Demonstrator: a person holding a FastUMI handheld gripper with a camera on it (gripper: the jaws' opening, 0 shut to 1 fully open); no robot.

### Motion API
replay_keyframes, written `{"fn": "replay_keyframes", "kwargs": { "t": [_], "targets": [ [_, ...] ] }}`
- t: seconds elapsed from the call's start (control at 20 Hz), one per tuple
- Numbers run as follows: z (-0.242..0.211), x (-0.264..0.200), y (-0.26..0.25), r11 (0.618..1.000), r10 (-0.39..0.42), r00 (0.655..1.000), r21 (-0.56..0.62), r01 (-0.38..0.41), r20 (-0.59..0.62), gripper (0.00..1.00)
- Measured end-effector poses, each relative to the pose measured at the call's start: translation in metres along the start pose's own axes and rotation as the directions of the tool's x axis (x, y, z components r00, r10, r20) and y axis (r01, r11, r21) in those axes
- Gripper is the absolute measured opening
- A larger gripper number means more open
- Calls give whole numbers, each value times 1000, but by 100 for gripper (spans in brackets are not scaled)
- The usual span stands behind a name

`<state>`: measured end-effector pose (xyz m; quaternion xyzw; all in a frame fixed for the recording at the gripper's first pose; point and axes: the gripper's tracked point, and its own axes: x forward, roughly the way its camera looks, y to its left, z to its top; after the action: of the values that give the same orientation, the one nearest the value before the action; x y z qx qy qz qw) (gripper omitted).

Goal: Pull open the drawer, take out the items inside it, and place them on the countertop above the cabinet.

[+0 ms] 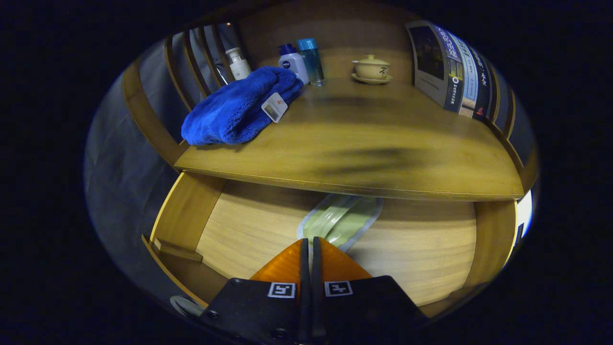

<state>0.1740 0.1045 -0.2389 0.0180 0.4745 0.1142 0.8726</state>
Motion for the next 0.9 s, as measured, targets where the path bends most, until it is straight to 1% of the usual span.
{"fn": "replay_keyframes", "kwargs": {
  "t": [0.15, 0.3, 0.45, 0.5, 0.6, 0.65, 0.75, 0.8, 0.85, 0.9],
  "targets": [
    [5, -5, 3, 1000, -11, 999, -6, 11, 34, 9],
    [13, -4, 2, 999, -47, 996, -14, 48, 73, 67],
    [13, 6, 1, 998, -63, 996, -1, 63, 62, 77],
    [14, 11, -4, 996, -88, 994, 4, 88, 61, 79],
    [17, 19, -13, 992, -130, 989, 10, 129, 65, 80],
    [19, 25, -12, 991, -132, 990, 23, 131, 55, 80],
    [14, 35, 3, 996, -74, 997, 54, 74, 4, 81],
    [8, 38, 7, 997, -62, 997, 51, 64, -35, 82],
    [2, 39, 8, 997, -57, 996, 43, 60, -71, 82],
    [8, 41, 3, 996, -81, 995, 26, 82, -50, 82]
  ]
}}
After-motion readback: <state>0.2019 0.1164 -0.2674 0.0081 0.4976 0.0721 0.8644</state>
